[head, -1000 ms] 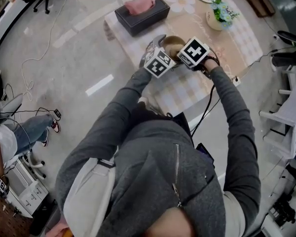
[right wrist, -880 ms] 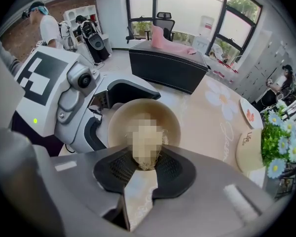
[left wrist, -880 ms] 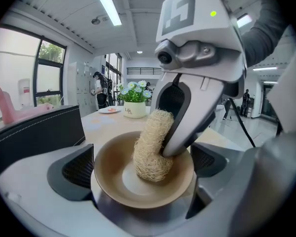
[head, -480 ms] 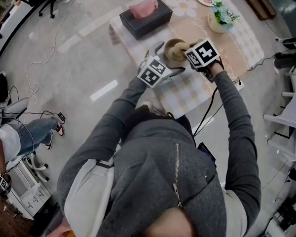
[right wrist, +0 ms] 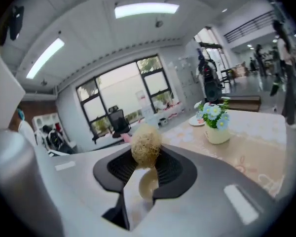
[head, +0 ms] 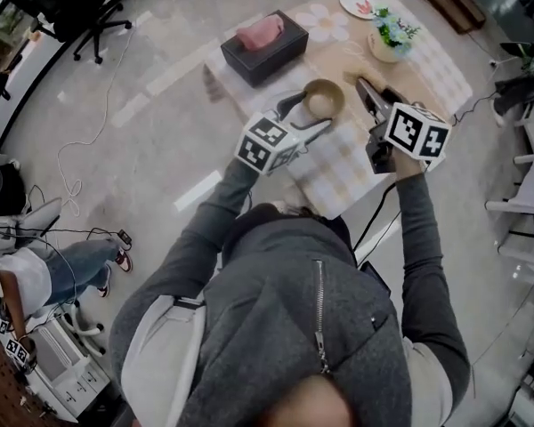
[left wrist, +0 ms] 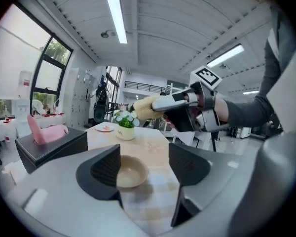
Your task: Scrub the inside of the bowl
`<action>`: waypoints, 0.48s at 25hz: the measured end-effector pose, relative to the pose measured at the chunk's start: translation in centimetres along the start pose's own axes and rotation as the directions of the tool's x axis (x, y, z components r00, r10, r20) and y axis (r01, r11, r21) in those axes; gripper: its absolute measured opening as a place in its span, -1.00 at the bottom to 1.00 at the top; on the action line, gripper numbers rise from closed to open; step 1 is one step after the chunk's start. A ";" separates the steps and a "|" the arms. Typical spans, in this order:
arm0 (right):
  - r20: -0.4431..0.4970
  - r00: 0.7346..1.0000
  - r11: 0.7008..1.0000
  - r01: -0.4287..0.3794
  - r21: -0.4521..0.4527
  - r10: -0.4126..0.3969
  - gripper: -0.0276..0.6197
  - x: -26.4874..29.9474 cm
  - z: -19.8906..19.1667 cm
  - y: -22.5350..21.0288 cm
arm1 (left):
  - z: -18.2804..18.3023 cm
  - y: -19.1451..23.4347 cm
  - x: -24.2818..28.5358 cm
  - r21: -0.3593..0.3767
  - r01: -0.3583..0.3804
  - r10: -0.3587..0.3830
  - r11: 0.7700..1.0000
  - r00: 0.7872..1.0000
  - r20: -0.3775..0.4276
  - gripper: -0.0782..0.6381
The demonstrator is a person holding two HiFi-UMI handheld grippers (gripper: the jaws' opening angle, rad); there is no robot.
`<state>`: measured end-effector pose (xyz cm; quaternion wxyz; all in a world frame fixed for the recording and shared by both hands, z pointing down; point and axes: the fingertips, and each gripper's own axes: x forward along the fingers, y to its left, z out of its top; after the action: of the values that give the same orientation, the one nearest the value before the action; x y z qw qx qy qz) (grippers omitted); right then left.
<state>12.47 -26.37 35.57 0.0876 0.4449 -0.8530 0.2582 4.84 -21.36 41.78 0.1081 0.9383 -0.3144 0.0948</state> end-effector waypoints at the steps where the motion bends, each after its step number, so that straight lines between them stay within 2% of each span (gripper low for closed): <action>1: 0.075 0.997 0.999 0.017 0.050 -0.021 -0.61 -1.2 0.3 0.0 | 0.8 -0.2 -0.5 0.005 0.002 -0.003 1.000 1.000 0.027 0.00; 3: 0.202 0.975 0.992 0.068 0.110 -0.090 -0.60 -3.7 0.4 0.0 | 2.1 -0.8 -1.3 0.027 0.005 -0.007 1.000 0.997 0.077 -0.34; 6: 0.334 0.918 0.976 0.182 0.121 -0.212 -0.60 -7.3 -0.8 0.5 | 2.9 -2.0 -2.3 0.065 0.003 -0.011 0.998 0.993 0.119 -0.59; 8: 0.369 0.887 0.960 0.247 0.129 -0.278 -0.60 -9.3 -2.3 1.2 | 3.1 -2.9 -2.9 0.066 0.013 -0.022 0.998 0.991 0.133 -0.75; 12: 0.359 0.861 0.933 0.322 0.160 -0.359 -0.60 -11.2 -6.2 2.2 | 2.9 -4.8 -3.8 0.049 0.028 -0.035 0.998 0.990 0.138 -0.76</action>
<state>16.83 -14.16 35.80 -0.0575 0.6340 -0.7482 0.1871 5.09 -16.22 37.36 0.0652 0.9498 -0.3040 0.0350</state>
